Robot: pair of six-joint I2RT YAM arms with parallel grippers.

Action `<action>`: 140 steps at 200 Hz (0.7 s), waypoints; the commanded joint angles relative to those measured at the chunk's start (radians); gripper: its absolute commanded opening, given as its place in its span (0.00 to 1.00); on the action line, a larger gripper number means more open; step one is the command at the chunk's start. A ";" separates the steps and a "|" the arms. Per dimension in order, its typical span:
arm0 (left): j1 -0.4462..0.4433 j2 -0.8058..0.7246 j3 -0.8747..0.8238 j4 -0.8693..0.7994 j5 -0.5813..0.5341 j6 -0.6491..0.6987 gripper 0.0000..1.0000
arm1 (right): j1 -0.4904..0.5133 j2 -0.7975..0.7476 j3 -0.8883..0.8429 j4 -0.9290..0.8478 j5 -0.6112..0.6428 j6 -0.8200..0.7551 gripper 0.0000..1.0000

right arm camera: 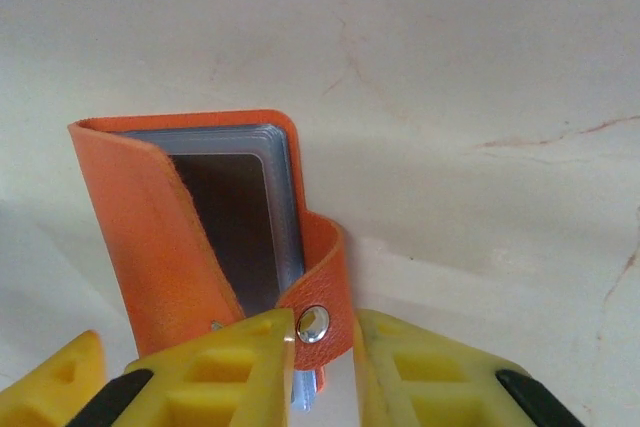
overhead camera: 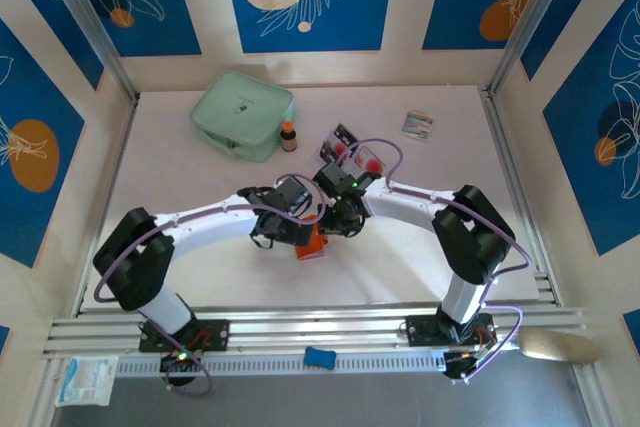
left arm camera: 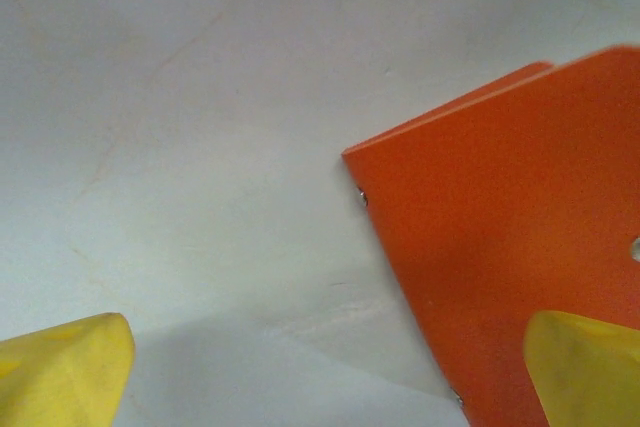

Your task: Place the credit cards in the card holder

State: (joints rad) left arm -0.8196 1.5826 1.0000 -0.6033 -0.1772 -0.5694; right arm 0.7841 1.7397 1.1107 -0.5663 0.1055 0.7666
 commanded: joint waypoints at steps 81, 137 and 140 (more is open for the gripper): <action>0.094 0.032 -0.005 0.082 0.039 0.062 1.00 | -0.018 -0.078 -0.035 0.004 -0.009 0.026 0.25; 0.094 0.038 -0.079 0.158 0.083 0.063 1.00 | -0.021 -0.085 -0.041 0.025 -0.025 0.028 0.26; 0.093 0.040 -0.082 0.160 0.084 0.063 1.00 | -0.021 -0.084 -0.040 0.027 -0.026 0.027 0.26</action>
State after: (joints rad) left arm -0.7303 1.6089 0.9440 -0.4812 -0.1246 -0.5205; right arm 0.7654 1.6764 1.0821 -0.5465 0.1017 0.7788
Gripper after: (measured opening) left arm 0.998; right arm 0.254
